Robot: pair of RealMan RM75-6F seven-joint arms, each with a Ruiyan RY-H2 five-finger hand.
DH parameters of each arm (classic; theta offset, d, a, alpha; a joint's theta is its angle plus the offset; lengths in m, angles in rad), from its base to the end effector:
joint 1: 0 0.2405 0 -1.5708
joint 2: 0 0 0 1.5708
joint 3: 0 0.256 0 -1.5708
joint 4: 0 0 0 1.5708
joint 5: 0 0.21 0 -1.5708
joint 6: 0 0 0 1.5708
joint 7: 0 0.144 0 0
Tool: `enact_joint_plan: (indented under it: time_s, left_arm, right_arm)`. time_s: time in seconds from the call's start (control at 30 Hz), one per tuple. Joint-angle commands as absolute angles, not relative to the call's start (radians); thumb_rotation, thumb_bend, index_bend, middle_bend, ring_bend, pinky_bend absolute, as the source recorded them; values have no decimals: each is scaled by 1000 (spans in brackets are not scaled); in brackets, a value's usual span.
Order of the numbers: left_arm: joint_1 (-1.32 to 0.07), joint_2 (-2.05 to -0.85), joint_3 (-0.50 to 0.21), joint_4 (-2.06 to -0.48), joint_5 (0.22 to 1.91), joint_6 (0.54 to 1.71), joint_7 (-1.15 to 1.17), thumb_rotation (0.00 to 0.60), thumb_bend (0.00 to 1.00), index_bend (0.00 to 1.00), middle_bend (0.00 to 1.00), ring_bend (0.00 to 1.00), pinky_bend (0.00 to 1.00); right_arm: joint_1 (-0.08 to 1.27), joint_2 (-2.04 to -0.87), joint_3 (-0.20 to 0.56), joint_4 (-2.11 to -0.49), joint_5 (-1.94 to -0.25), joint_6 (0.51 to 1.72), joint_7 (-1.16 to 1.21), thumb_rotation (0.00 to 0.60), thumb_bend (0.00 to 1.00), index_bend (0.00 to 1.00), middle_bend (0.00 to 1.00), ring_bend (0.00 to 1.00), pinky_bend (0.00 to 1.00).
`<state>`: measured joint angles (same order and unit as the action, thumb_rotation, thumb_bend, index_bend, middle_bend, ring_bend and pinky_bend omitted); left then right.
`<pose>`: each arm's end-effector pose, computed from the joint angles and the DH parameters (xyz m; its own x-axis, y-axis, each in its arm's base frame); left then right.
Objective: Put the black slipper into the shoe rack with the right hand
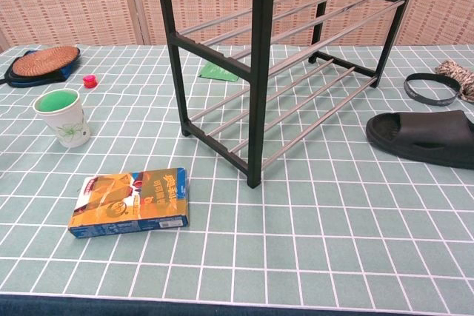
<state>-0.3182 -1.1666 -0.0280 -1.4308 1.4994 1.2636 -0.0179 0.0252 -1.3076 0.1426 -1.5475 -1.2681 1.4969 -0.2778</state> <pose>-0.3097 0.2535 0.1329 0.5252 0.1151 0.8432 0.8444 -0.1938 -0.4995 -0.3406 -0.1755 0.1285 0.5050 0.0002 0.8631 -0.8272 0.2858 0.4839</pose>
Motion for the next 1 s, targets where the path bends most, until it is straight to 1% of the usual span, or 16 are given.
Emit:
enact_joint_plan:
  time_s: [0.03,0.17,0.3,0.5,0.63,0.83,1.0]
  left_arm:
    - [-318,-1164,-29,-1428,1499,1266,-26,600,262,0,22,0,108]
    - [-317,-1161,-32,-1432,1495,1267,-31,600,262,0,22,0,108]
    - [-315,-1160,-31,-1442,1499,1273,-27,600,262,0,22,0,108]
    - [-312,-1158,-31,-1447,1501,1279,-28,600,262,0,22,0,107]
    - [-312,-1155,-35,-1444,1498,1282,-41,600,262,0,22,0,108]
    - [-310,-1150,-35,-1445,1502,1286,-55,600,262,0,22,0,108]
    - [-309,-1147,-35,-1445,1504,1287,-66,600,262,0,22,0,107]
  right_arm:
    - [28,-1308,145,-1548,-1270,1499,-278,600,155,0,0,0,36]
    - [35,-1291,147,-1565,-1270,1480,-264,600,155,0,0,0,36]
    - [53,-1237,149,-1614,-1239,1407,-237,600,156,0,0,0,36]
    - [112,-1140,173,-1687,-1158,1250,-203,600,155,0,0,0,36]
    - [171,-1087,184,-1716,-1088,1121,-203,600,155,0,0,0,36]
    - [252,-1057,201,-1699,-993,976,-185,600,156,0,0,0,36]
    - [305,-1062,206,-1654,-945,898,-166,600,157,0,0,0,36]
